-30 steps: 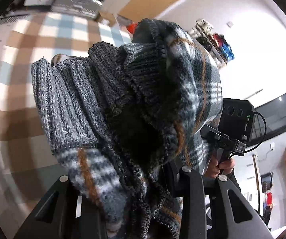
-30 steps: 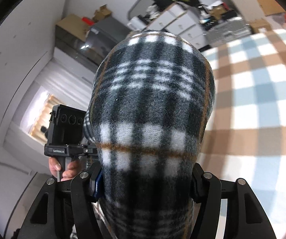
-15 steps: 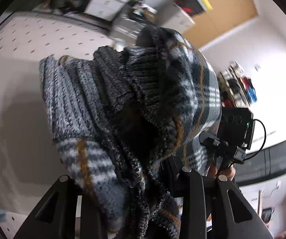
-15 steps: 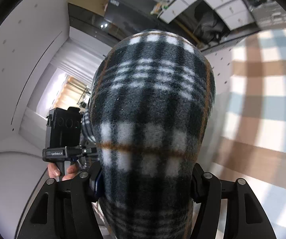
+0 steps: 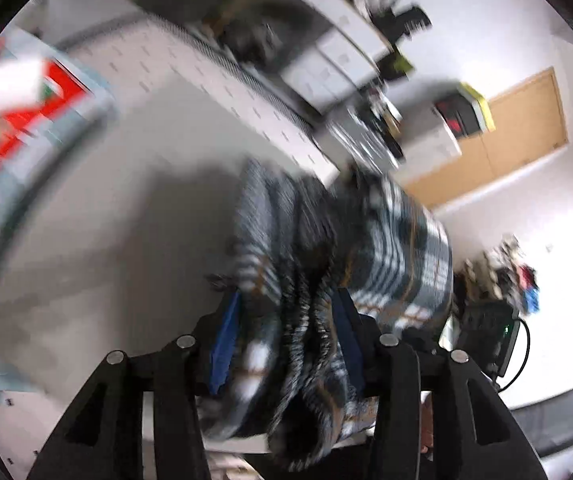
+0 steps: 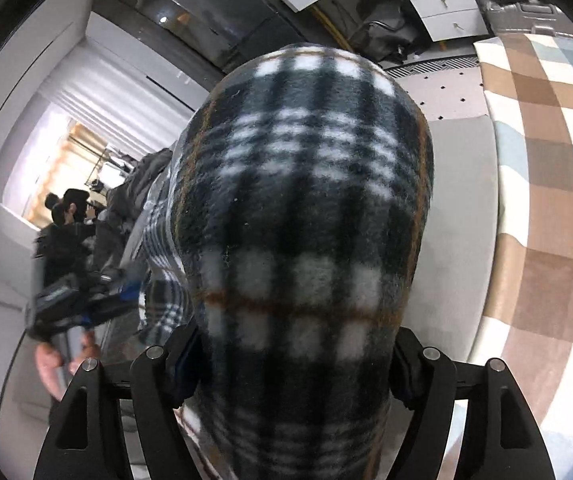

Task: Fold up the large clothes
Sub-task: 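Lower the plaid bundle onto the grey cabinet top and open both tools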

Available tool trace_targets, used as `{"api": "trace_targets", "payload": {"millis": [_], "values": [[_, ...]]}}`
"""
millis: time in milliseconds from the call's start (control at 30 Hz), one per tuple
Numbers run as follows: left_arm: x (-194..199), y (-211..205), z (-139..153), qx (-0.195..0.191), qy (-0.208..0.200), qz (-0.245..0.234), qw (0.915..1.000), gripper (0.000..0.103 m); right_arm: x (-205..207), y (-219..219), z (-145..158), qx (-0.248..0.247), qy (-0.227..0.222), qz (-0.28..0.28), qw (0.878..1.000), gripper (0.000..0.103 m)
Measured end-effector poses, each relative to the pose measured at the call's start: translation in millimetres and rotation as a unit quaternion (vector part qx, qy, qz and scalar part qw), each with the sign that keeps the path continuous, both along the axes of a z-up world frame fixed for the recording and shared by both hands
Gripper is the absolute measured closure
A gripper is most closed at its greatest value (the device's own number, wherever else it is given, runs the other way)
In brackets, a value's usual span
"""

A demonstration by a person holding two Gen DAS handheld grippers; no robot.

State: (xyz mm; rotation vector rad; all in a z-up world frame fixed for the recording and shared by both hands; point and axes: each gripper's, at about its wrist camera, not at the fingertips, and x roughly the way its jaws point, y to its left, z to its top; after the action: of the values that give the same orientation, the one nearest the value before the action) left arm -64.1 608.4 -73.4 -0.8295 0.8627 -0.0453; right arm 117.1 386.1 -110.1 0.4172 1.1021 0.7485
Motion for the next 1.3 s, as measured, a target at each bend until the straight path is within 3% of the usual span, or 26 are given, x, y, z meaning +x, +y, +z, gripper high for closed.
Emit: {"api": "trace_targets", "payload": {"millis": [67,133,233,367,467,567,700,800,867,900,1067,1200,1300], "values": [[-11.3,-8.1,15.7,0.026,-0.024,0.011,0.9993,0.049,0.4,-5.1,-1.8,0.0,0.02,-0.008,1.0,0.028],[-14.5,-28.1,26.0,0.019,-0.053,-0.008,0.9984,0.036,5.1,-2.5,4.6,-0.009,0.029,-0.008,1.0,0.028],[-7.7,-71.9,30.3,0.035,-0.074,-0.063,0.9946,0.036,2.0,3.4,21.0,-0.035,0.025,0.009,0.999,0.028],[19.1,-108.1,-5.3,0.071,-0.054,-0.115,0.9894,0.036,2.0,0.8,45.3,-0.067,0.004,0.024,0.997,0.028],[35.4,-112.5,-34.2,0.109,-0.032,-0.086,0.9898,0.036,-8.2,-6.0,79.4,-0.111,-0.098,0.032,0.988,0.031],[41.7,-105.3,-49.7,0.114,-0.042,-0.075,0.9898,0.036,-15.1,1.9,119.1,-0.134,-0.195,0.06,0.97,0.031],[37.1,-89.3,-48.7,0.1,-0.066,-0.072,0.9902,0.036,-18.7,64.3,148.1,-0.166,-0.264,0.128,0.941,0.031],[34.0,-86.9,-42.5,0.109,-0.076,-0.073,0.9884,0.036,-4.7,107.8,130.9,-0.198,-0.244,0.166,0.935,0.046],[18.9,-84.1,-35.1,0.112,-0.081,-0.07,0.9879,0.036,15.6,131.2,108.3,-0.229,-0.209,0.181,0.933,0.071],[12.4,-84.5,-31.2,0.111,-0.082,-0.068,0.988,0.036,24.8,141.3,92.5,-0.248,-0.188,0.187,0.932,0.074],[3.9,-79.8,-29.6,0.099,-0.093,-0.06,0.9889,0.036,38.7,184.0,42.5,-0.35,-0.155,0.201,0.902,0.076],[3.8,-76.8,-29.0,0.094,-0.103,-0.062,0.9883,0.036,47.0,181.2,42.0,-0.347,-0.136,0.173,0.912,0.075],[4.0,-78.0,-24.2,0.095,-0.095,-0.055,0.9895,0.036,42.9,177.1,52.9,-0.333,-0.152,0.174,0.914,0.076]]}}
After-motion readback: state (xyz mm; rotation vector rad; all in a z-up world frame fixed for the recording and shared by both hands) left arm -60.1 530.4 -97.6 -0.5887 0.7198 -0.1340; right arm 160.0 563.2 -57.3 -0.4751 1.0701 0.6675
